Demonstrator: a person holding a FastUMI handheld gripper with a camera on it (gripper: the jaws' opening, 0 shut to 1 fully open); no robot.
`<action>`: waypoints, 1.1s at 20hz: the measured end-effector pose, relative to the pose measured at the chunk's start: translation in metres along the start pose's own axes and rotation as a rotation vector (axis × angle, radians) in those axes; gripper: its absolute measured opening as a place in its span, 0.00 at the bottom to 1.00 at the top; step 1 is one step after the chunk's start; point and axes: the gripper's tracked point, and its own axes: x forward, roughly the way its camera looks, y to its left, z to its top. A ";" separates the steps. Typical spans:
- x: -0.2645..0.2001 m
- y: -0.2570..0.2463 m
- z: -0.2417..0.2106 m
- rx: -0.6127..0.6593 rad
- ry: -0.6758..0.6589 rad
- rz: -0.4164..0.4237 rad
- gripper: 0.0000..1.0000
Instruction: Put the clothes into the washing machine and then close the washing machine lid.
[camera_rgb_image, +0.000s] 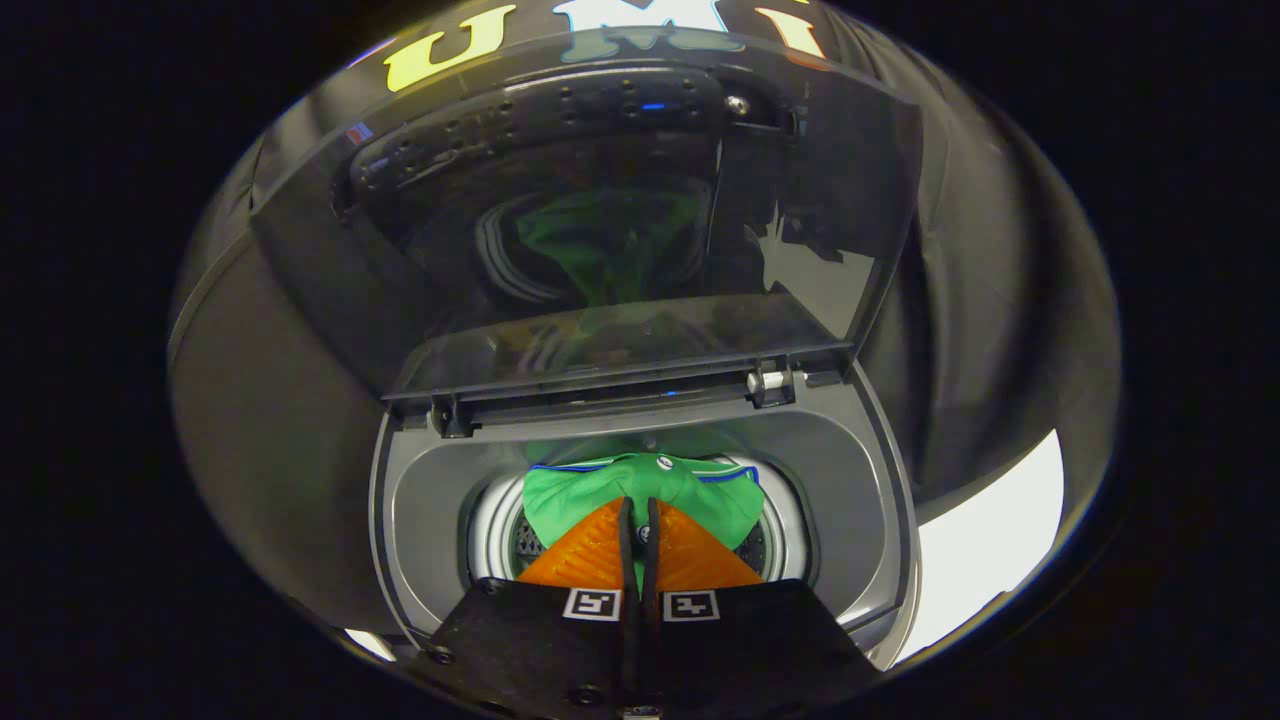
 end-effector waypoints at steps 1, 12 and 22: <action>0.000 0.006 -0.005 0.005 0.017 0.039 0.02; -0.019 0.000 0.010 -0.012 -0.046 0.054 0.99; -0.100 0.009 0.085 -0.084 -0.214 0.085 0.99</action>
